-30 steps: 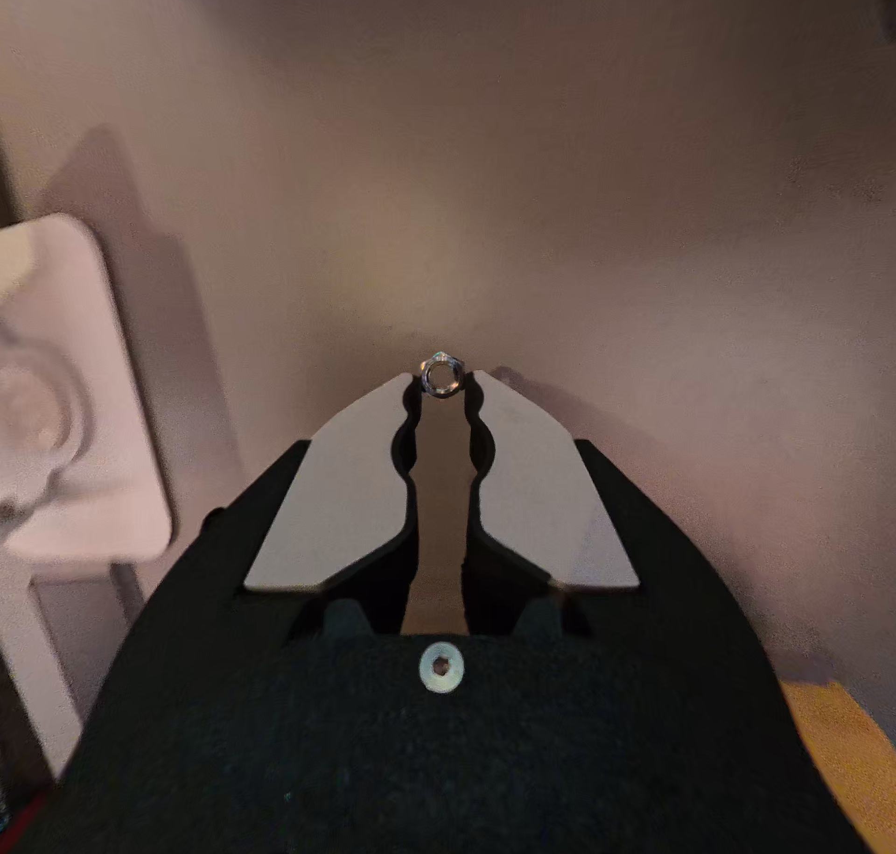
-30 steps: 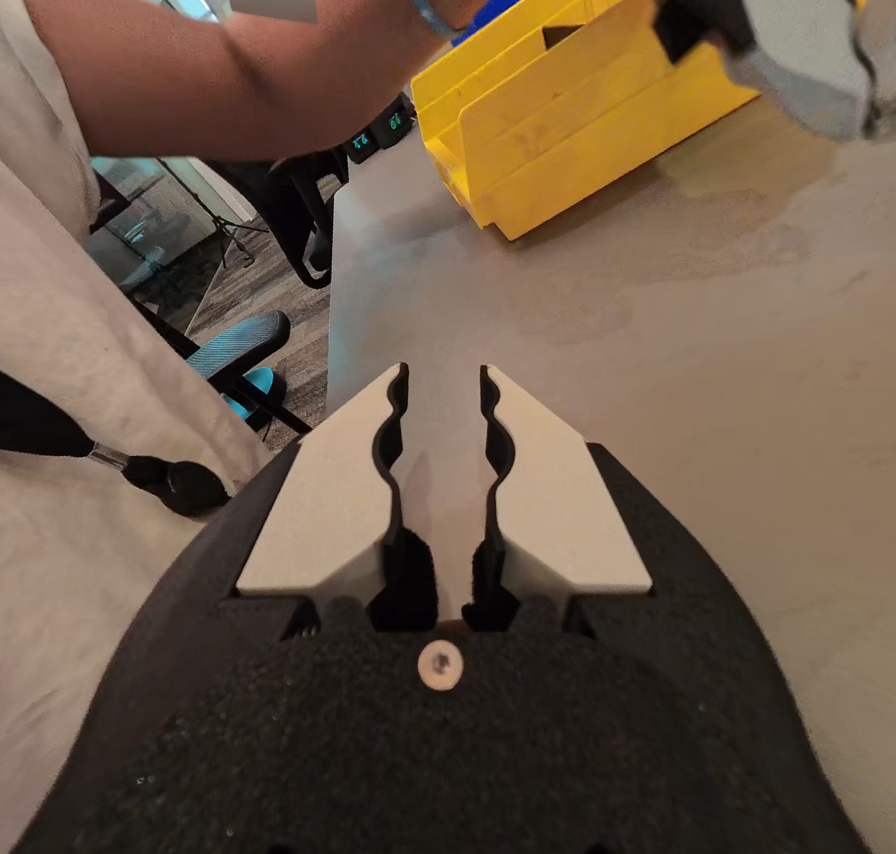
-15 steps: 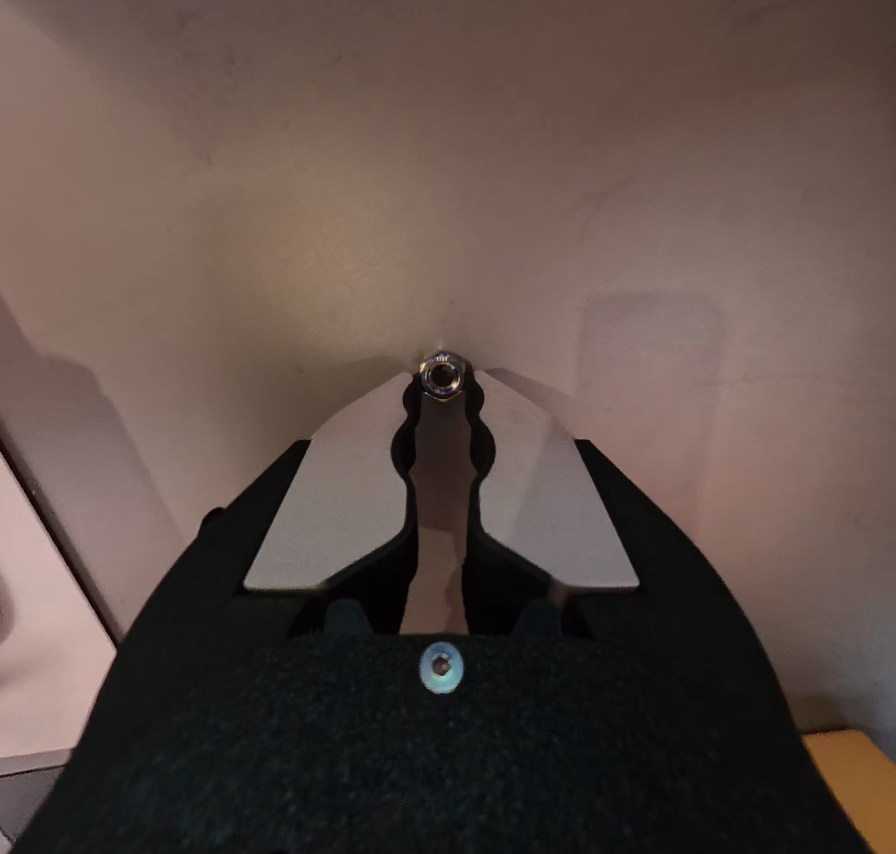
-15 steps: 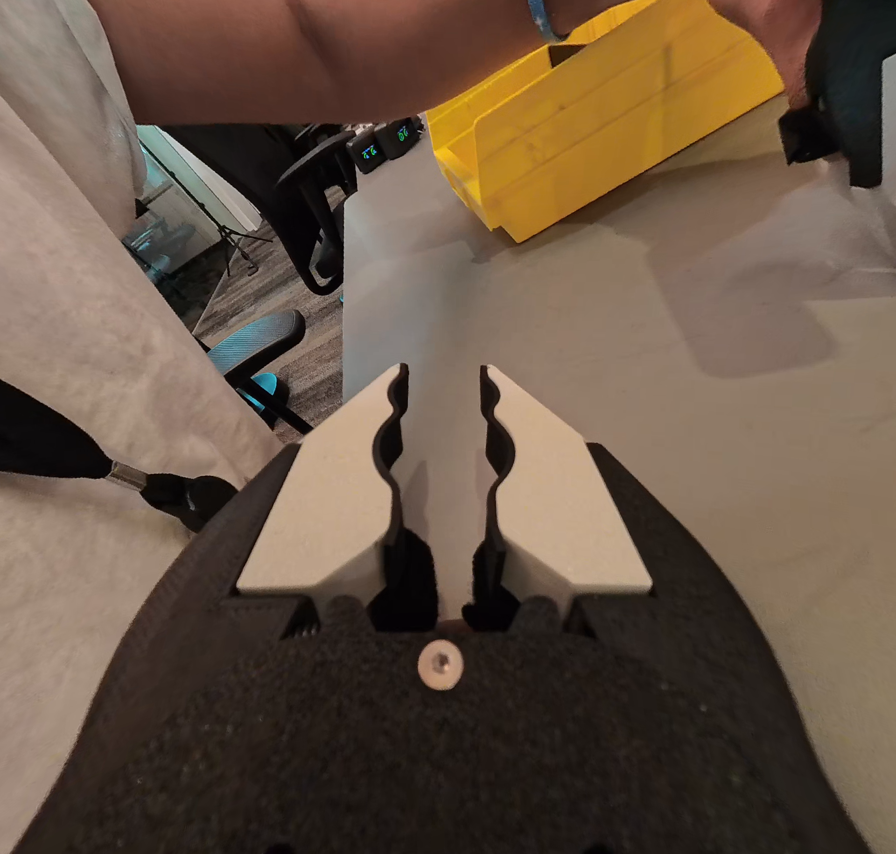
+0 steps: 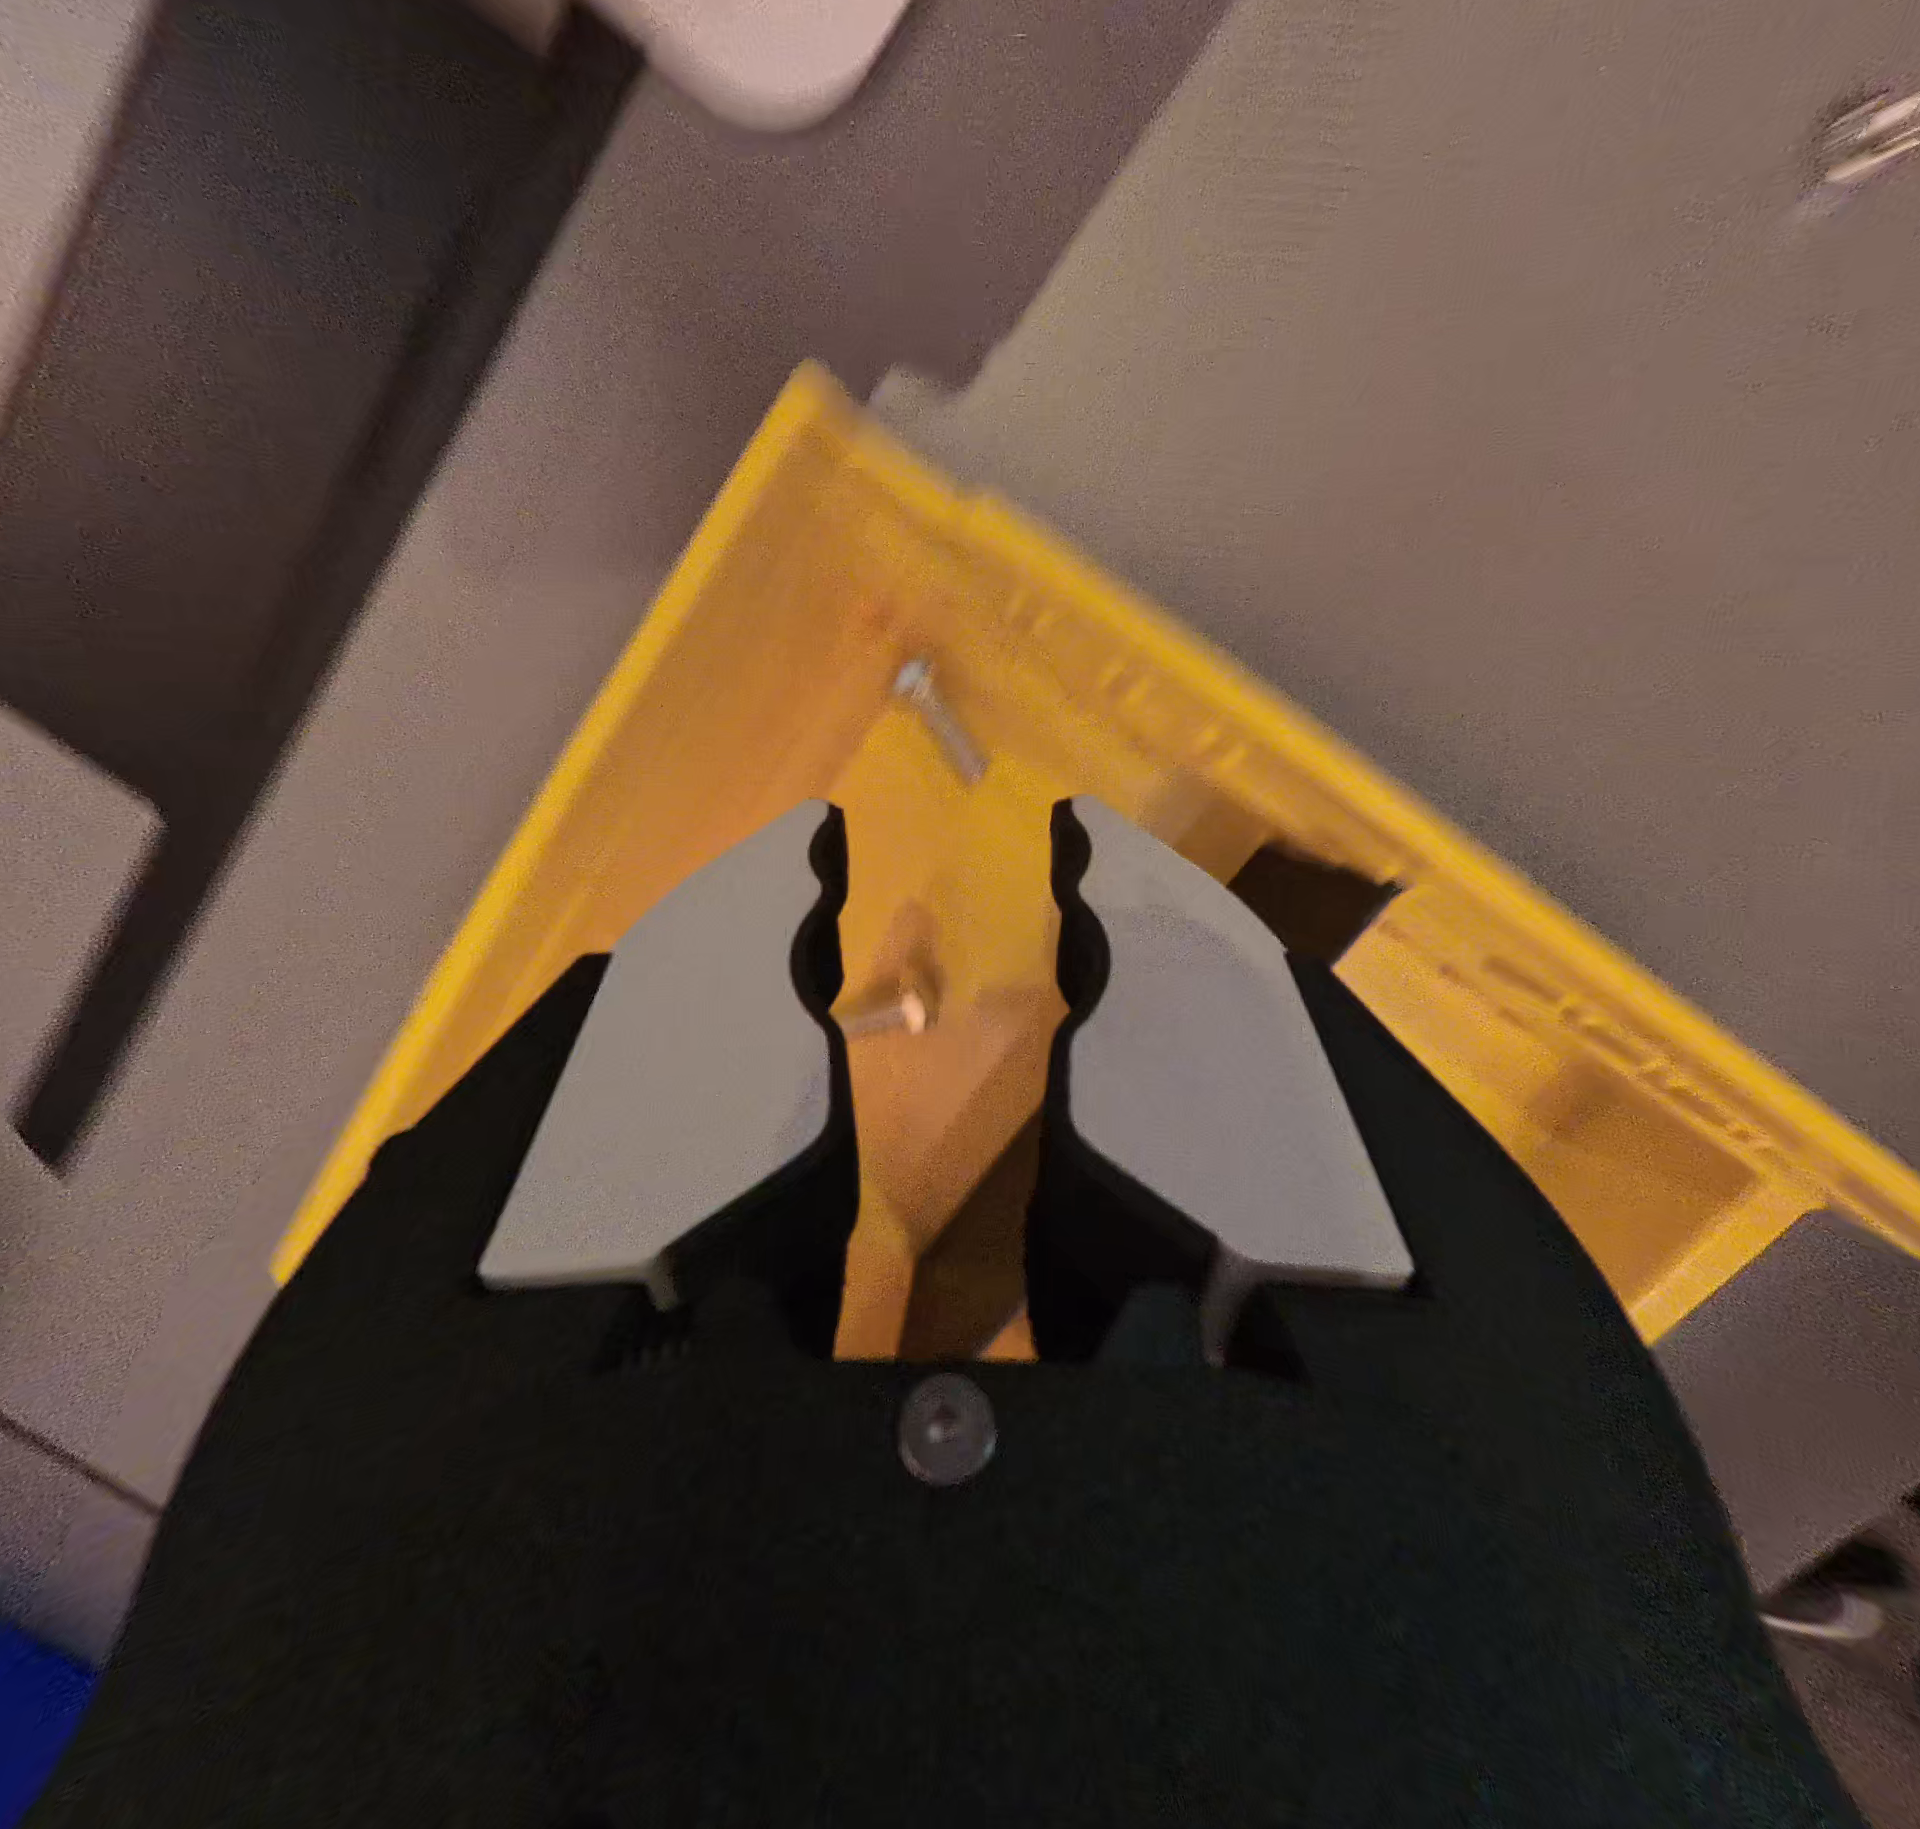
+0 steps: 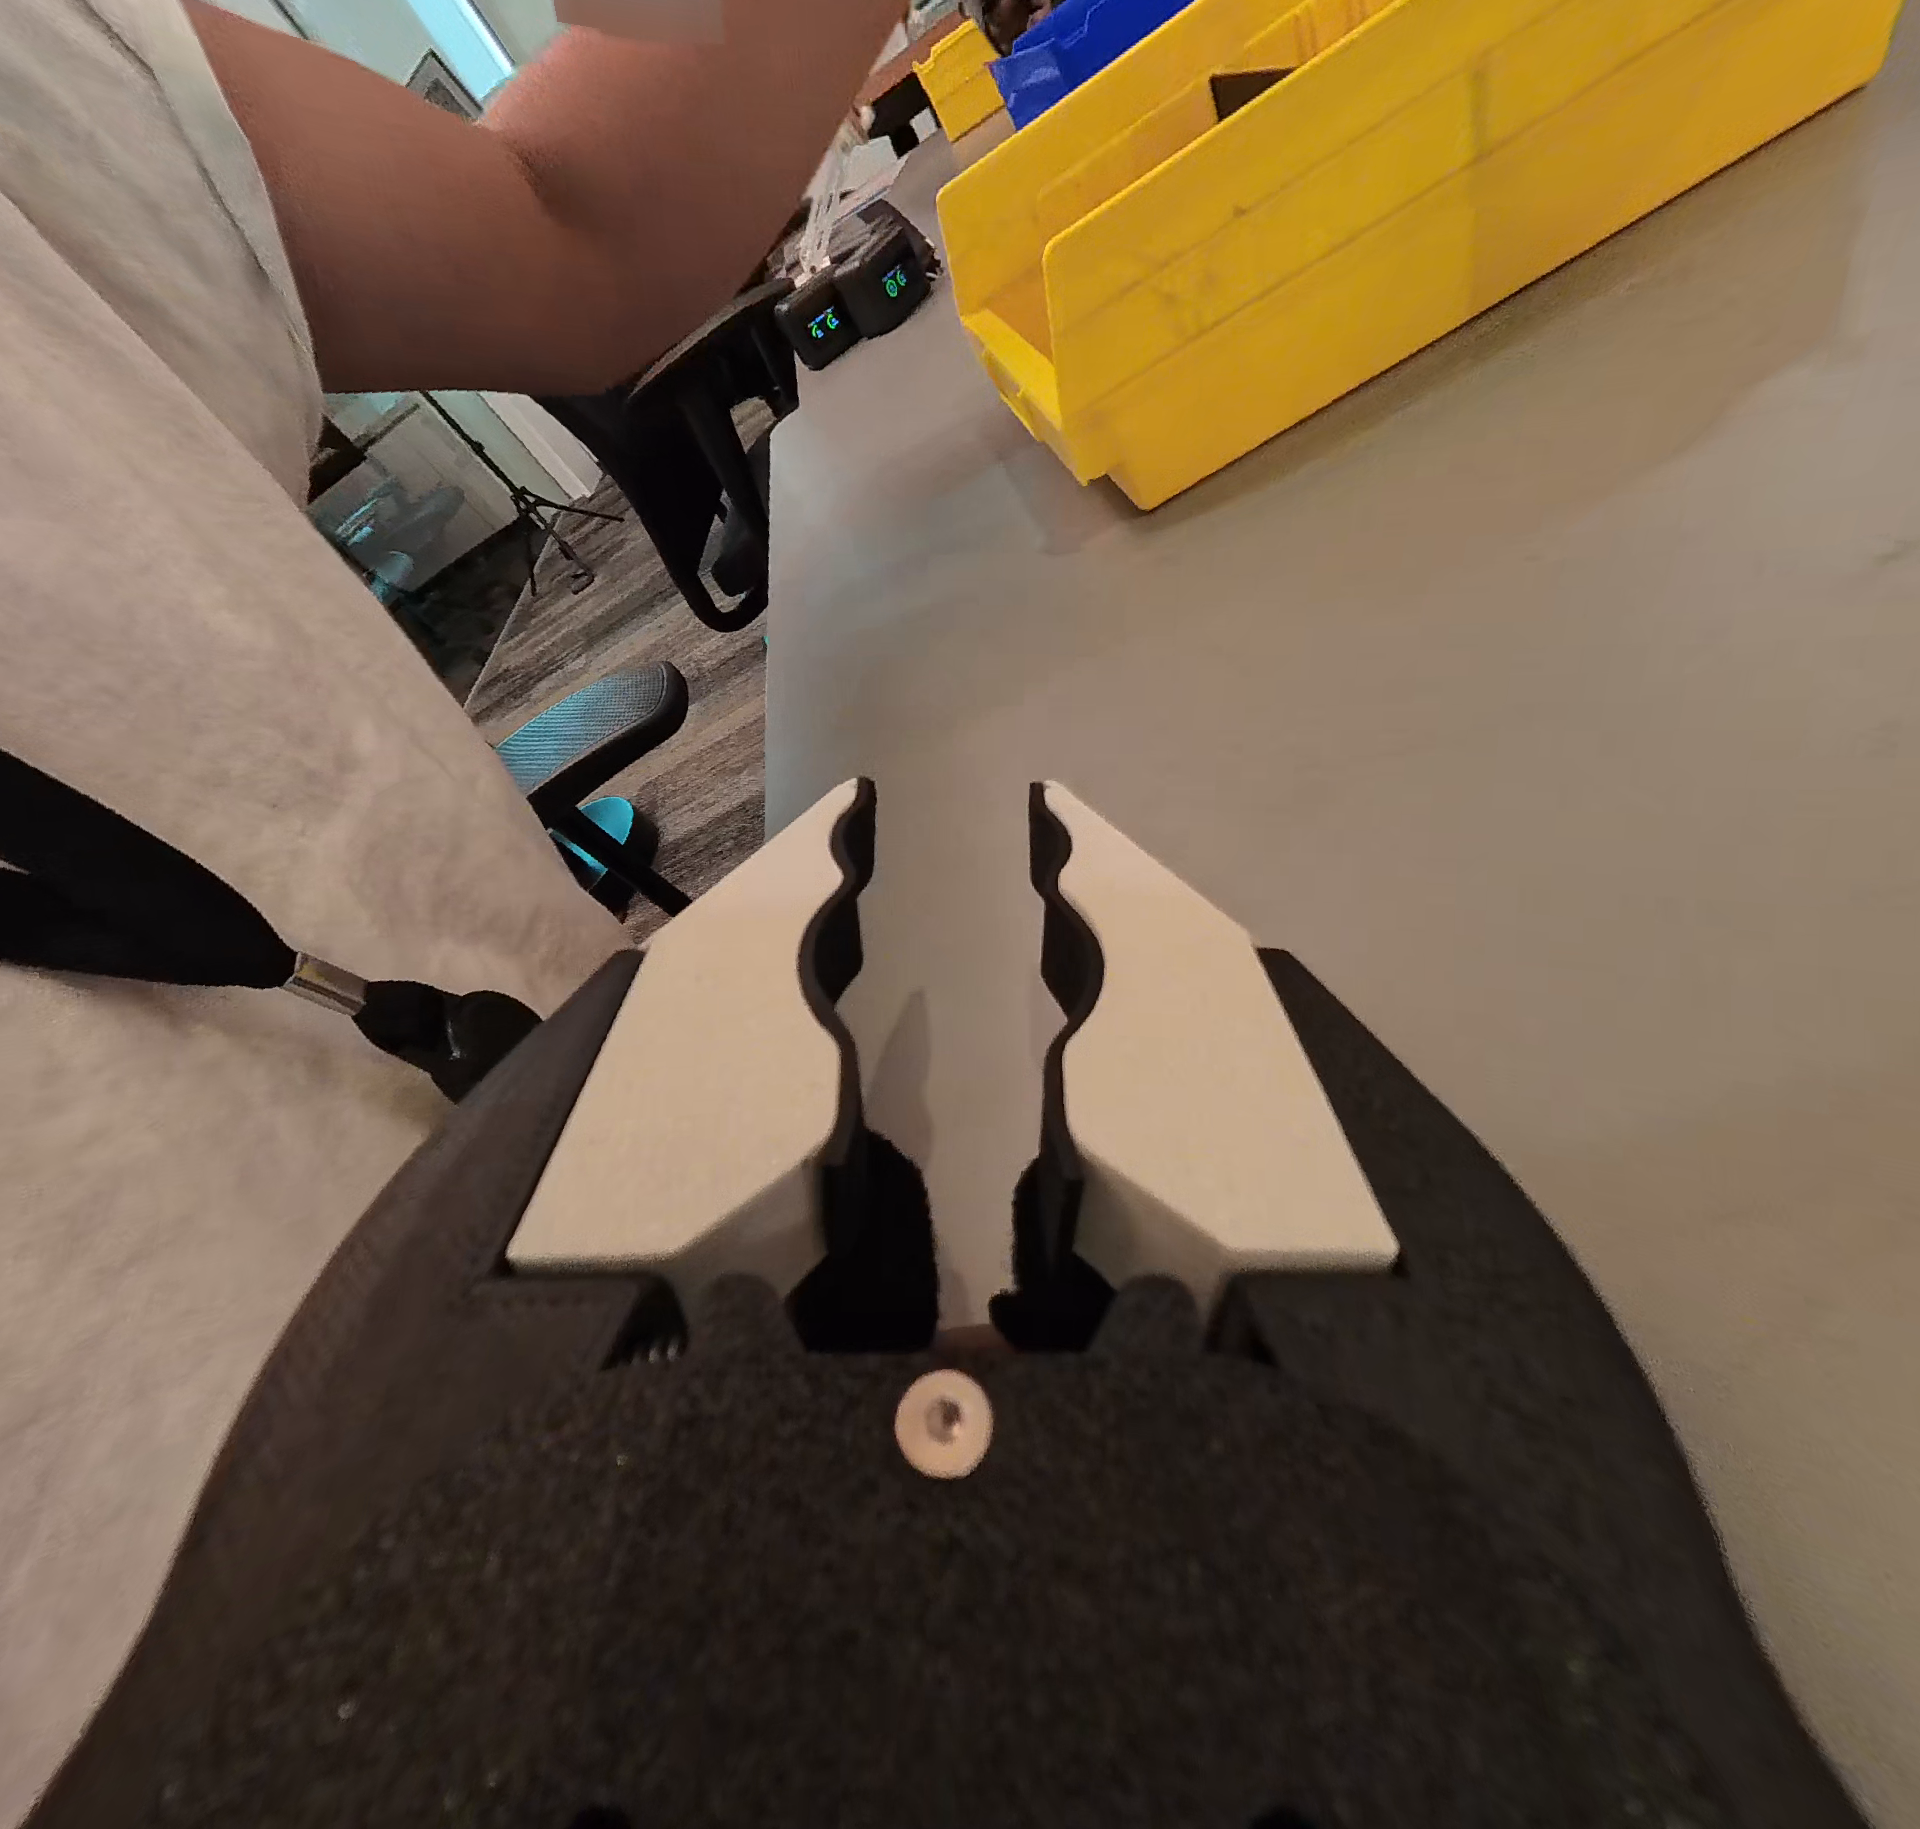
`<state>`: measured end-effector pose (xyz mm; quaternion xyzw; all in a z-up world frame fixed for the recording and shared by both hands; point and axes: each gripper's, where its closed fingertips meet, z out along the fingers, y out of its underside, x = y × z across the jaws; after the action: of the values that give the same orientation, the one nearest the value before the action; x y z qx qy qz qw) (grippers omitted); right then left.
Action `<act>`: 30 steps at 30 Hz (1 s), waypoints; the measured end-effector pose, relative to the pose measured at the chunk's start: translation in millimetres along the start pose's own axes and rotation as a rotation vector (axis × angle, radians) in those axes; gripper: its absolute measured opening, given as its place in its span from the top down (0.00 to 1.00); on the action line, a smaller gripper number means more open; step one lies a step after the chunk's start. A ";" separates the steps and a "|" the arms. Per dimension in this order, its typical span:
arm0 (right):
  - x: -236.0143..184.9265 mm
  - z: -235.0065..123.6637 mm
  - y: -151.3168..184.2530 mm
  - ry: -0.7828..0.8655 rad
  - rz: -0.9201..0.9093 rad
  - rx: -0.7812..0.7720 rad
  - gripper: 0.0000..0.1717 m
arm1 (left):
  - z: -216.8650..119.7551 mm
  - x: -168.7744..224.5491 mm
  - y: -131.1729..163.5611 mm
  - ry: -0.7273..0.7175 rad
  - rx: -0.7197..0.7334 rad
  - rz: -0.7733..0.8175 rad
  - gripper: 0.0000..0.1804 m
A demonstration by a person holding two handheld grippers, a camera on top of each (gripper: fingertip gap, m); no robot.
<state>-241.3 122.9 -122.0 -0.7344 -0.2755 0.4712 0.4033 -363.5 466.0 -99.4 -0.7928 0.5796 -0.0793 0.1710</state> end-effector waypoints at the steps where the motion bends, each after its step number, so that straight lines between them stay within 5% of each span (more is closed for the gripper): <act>1: -0.6 1.0 0.6 -0.004 0.002 -0.003 0.83 | 3.9 -8.6 17.8 -0.006 -0.045 -0.068 0.80; 8: -2.9 7.3 5.6 -0.014 -0.004 -0.028 0.83 | 34.6 -32.3 96.9 -0.080 -0.326 -0.222 0.72; 17: -0.8 3.5 4.5 0.001 -0.004 -0.018 0.83 | 58.6 -26.2 121.8 0.013 -0.420 -0.324 0.72; 24: -3.2 3.9 5.5 -0.004 -0.013 -0.020 0.83 | 47.3 -19.2 104.2 0.079 -0.273 -0.238 0.78; 30: 9.3 -4.4 -14.5 0.020 0.024 0.063 0.83 | -34.7 30.6 40.2 0.083 0.121 0.141 0.78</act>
<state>-233.9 136.4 -113.0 -0.7291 -0.2478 0.4771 0.4235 -400.9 419.9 -84.0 -0.7343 0.6347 -0.1346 0.1997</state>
